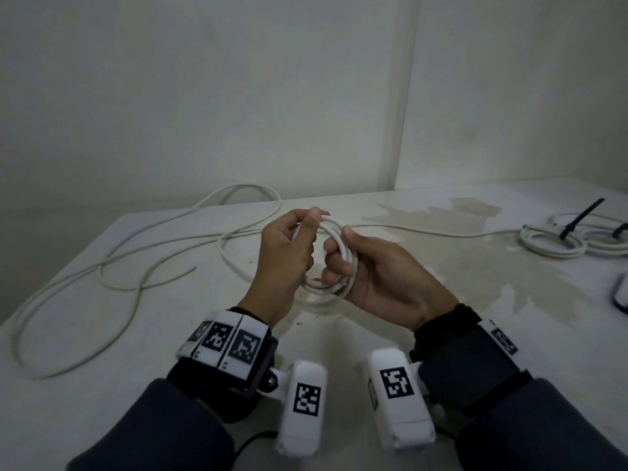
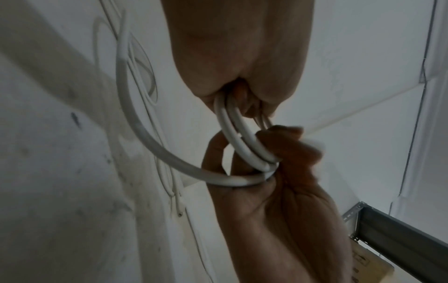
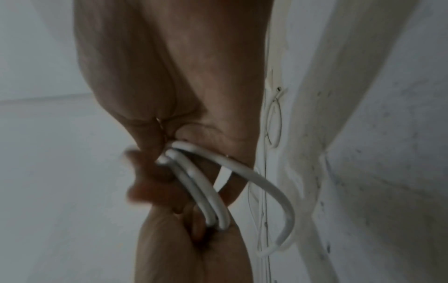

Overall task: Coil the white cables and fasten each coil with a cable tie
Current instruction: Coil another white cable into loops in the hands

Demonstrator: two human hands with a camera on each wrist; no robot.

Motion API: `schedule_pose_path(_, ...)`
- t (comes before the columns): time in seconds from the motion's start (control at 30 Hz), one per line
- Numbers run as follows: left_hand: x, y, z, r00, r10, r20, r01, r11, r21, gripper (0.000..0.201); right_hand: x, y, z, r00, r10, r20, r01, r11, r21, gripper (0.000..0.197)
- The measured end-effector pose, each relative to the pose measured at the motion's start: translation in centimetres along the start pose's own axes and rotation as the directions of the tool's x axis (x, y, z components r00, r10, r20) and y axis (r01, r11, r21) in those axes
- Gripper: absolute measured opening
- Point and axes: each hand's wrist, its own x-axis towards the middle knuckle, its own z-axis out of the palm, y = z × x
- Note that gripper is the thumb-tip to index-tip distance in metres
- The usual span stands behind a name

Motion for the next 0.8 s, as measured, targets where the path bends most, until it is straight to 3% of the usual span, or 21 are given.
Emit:
schedule_pose_path(0.2, 0.1, -0.9, 0.4, 0.998, -0.056, 0.034, 0.055, 0.998, 0.015, 0.022, 1.0, 0.5, -0.8, 0.988, -0.015, -0.154, 0.018, 1.0, 0.019, 0.039)
schedule_pose_path(0.3, 0.5, -1.3, 0.1, 0.994, -0.103, 0.036, 0.102, 0.994, 0.036, 0.017, 1.1, -0.1, -1.5, 0.952, -0.116, -0.282, 0.163, 0.975, 0.151, 0.041)
schedule_pose_path(0.4, 0.9, -1.6, -1.1, 0.979, -0.183, -0.09, 0.195, 0.968, 0.157, 0.022, 1.0, -1.0, -2.8, 0.887, -0.209, -0.412, 0.341, 0.898, 0.278, 0.041)
schedule_pose_path(0.47, 0.9, -1.6, -2.1, 0.931, -0.355, -0.086, 0.364, 0.882, 0.301, 0.039, 0.9, -1.3, -3.4, 0.848, -0.246, -0.469, 0.421, 0.85, 0.316, 0.04)
schedule_pose_path(0.53, 0.4, -1.5, -2.6, 0.811, -0.585, 0.001, 0.534, 0.74, 0.409, 0.052, 0.8, -1.4, -3.4, 0.84, -0.255, -0.478, 0.446, 0.826, 0.343, 0.04)
schedule_pose_path(0.57, 0.2, -1.5, -2.6, 0.763, -0.645, 0.036, 0.582, 0.711, 0.395, 0.054, 0.8, -1.3, -3.2, 0.846, -0.253, -0.469, 0.443, 0.823, 0.356, 0.04)
schedule_pose_path(0.6, 0.2, -1.6, -2.6, 0.75, -0.66, 0.045, 0.611, 0.717, 0.334, 0.053, 0.8, -1.2, -3.0, 0.857, -0.247, -0.452, 0.431, 0.824, 0.367, 0.041)
schedule_pose_path(0.67, 0.6, -1.8, -2.4, 0.812, -0.583, 0.007, 0.583, 0.812, 0.042, 0.038, 0.8, -1.0, -2.7, 0.887, -0.219, -0.407, 0.38, 0.848, 0.37, 0.04)
schedule_pose_path(0.73, 0.9, -1.6, -2.2, 0.881, -0.467, -0.078, 0.432, 0.861, -0.268, 0.022, 0.9, -0.5, -2.4, 0.913, -0.176, -0.367, 0.303, 0.896, 0.324, 0.036)
schedule_pose_path(0.8, 0.9, -1.6, -2.1, 0.916, -0.358, -0.181, 0.261, 0.875, -0.408, 0.011, 1.0, -0.1, -2.2, 0.93, -0.138, -0.341, 0.234, 0.937, 0.259, 0.034)
